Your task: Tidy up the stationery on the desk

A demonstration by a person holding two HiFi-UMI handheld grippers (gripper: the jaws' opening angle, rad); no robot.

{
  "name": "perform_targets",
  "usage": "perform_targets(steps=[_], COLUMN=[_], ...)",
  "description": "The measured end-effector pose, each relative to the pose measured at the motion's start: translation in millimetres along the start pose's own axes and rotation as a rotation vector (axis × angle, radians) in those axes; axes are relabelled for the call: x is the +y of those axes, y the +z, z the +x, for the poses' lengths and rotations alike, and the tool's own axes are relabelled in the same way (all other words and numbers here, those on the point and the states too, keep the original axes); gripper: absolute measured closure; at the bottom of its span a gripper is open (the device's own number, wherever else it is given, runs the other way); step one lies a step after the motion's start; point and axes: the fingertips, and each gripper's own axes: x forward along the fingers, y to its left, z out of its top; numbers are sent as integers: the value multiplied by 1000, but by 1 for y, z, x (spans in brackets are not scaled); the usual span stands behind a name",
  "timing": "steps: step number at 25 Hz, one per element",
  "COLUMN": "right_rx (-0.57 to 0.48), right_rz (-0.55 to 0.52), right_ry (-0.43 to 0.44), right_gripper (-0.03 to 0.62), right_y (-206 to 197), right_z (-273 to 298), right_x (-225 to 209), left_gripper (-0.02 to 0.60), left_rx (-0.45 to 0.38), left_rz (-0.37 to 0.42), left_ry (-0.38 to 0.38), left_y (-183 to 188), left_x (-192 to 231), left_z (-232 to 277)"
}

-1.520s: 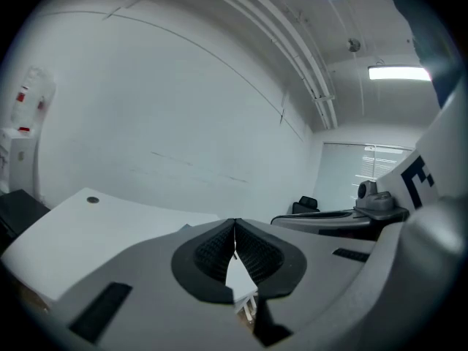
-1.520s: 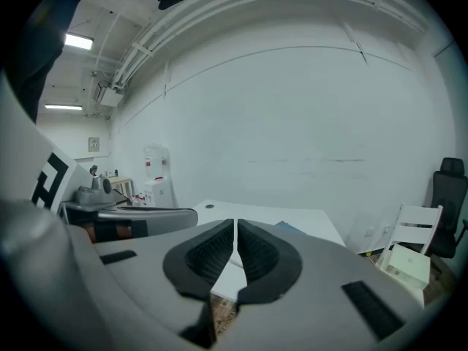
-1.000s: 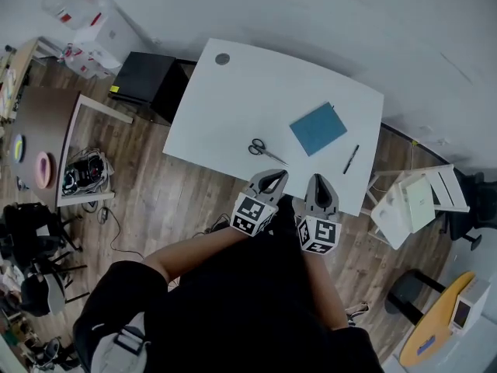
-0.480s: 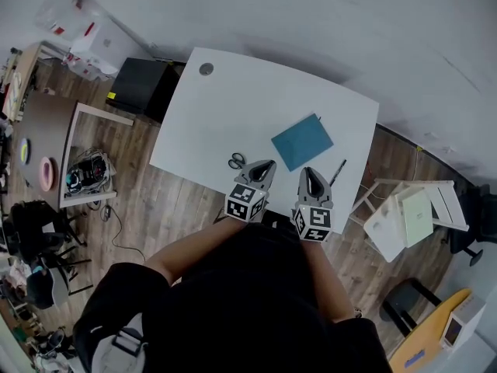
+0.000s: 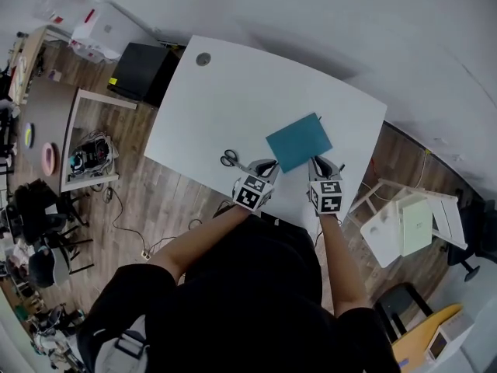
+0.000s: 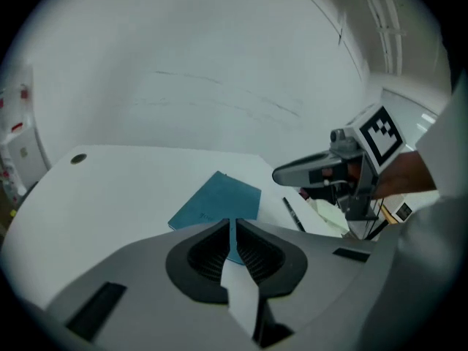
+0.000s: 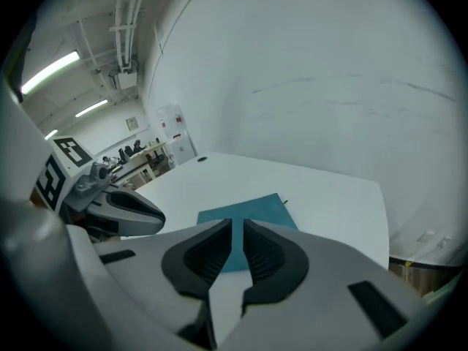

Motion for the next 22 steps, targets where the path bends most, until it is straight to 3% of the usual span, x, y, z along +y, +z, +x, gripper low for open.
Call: perform_targets(steps=[3,7,9,16,19,22], right_rx=[41,62,101,236,251,247], right_rz=[-31,-19,-4,-25,-26,-27], right_ry=[-17,-36,-24,14,15,2], right_gripper=[557,531,474,450,448,448], right_y=[-4,-2,-8,-38,-46,-48], right_z=[15,39,52,75,76,76], right_x=[-31,-70,-81,-96,-95,-96], left_gripper=[555,433,425,410,405,400], left_rx=[62,125,142,182,203,226], left_rz=[-23,-58,-85,-245,-330,-362], left_ry=[22,9,6,93,84,69], left_y=[-17,-32,-35,-44,-51,-57], left_x=[4,8,8,26,27,26], left_z=[15,37,44,58,62,67])
